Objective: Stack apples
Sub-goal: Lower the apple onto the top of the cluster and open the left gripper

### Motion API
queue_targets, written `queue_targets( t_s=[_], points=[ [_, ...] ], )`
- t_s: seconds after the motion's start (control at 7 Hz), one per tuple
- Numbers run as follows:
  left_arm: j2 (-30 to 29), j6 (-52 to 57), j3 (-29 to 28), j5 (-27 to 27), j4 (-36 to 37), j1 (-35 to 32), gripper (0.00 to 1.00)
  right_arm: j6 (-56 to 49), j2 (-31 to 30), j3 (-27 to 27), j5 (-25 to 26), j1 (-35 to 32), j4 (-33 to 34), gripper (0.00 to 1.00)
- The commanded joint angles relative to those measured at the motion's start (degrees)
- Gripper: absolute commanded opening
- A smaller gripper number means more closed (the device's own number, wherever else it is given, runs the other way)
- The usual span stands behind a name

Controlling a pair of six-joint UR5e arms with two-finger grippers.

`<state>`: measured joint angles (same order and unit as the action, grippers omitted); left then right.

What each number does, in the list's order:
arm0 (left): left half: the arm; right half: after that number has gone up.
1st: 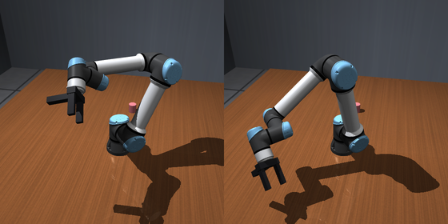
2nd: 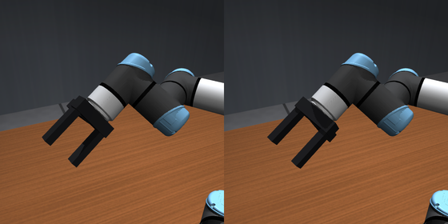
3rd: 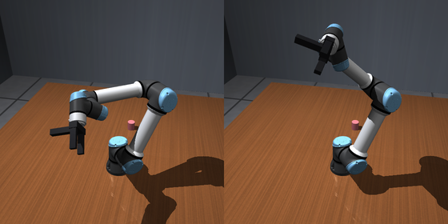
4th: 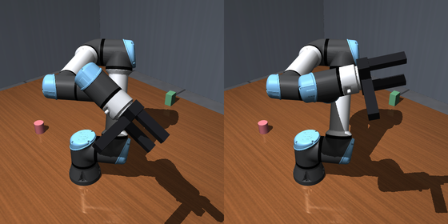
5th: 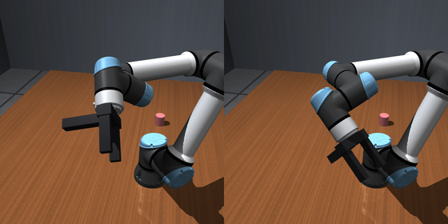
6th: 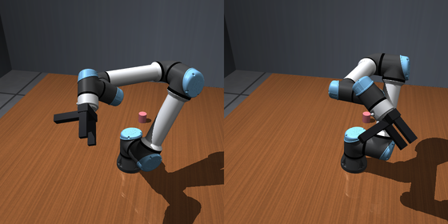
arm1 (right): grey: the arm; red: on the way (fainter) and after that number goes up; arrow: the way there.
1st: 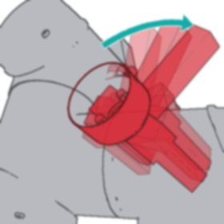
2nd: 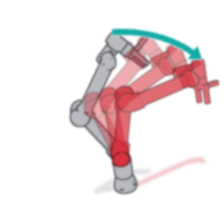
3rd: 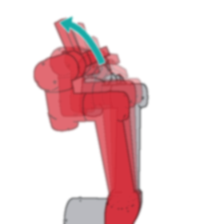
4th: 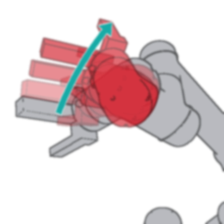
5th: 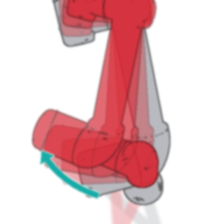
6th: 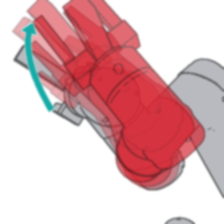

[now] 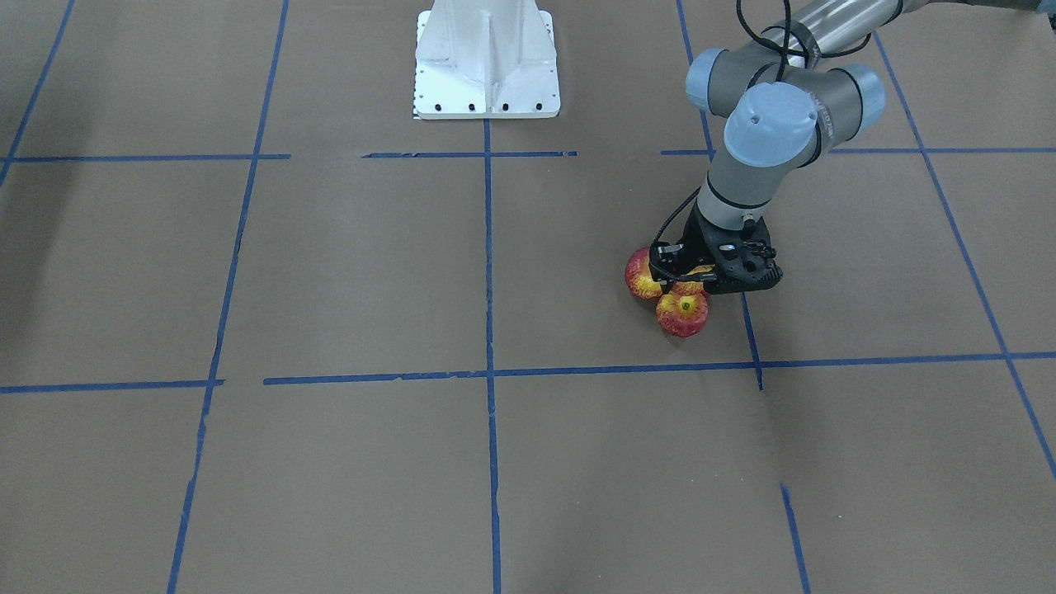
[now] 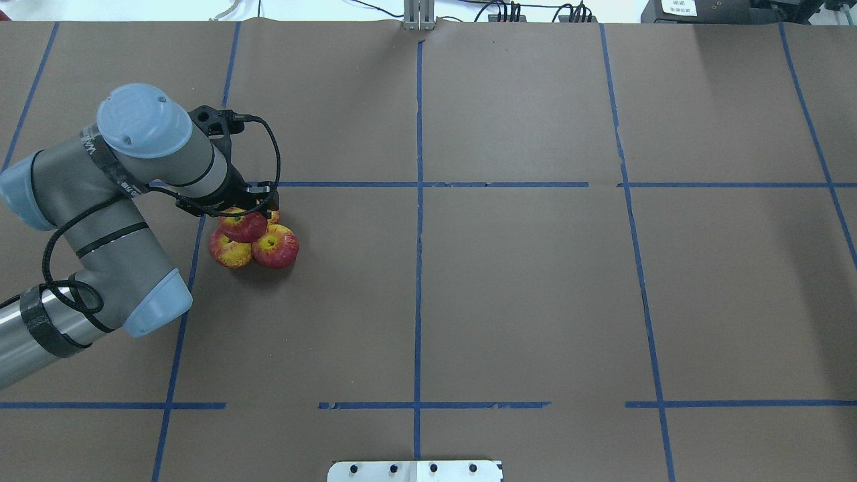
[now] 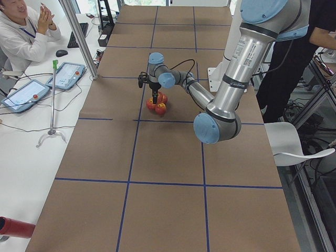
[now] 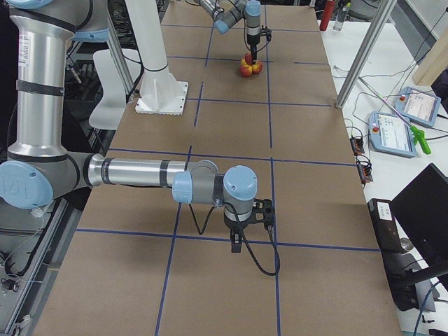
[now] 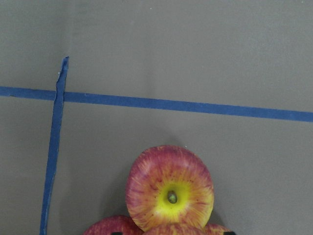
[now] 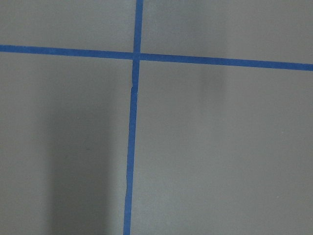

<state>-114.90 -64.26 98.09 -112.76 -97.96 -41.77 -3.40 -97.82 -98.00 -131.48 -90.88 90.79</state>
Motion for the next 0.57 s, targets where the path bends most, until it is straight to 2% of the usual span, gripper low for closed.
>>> queue_targets(
  t_s=[0.0,0.43],
  points=[
    [0.0,-0.3,0.1,0.2,0.0,0.2,0.99,0.1,0.0,0.0,0.0,0.0,0.0,1.00],
    [0.3,-0.4,1.0,0.4,0.0,0.2,1.00,0.1,0.0,0.0,0.0,0.0,0.0,1.00]
  ],
)
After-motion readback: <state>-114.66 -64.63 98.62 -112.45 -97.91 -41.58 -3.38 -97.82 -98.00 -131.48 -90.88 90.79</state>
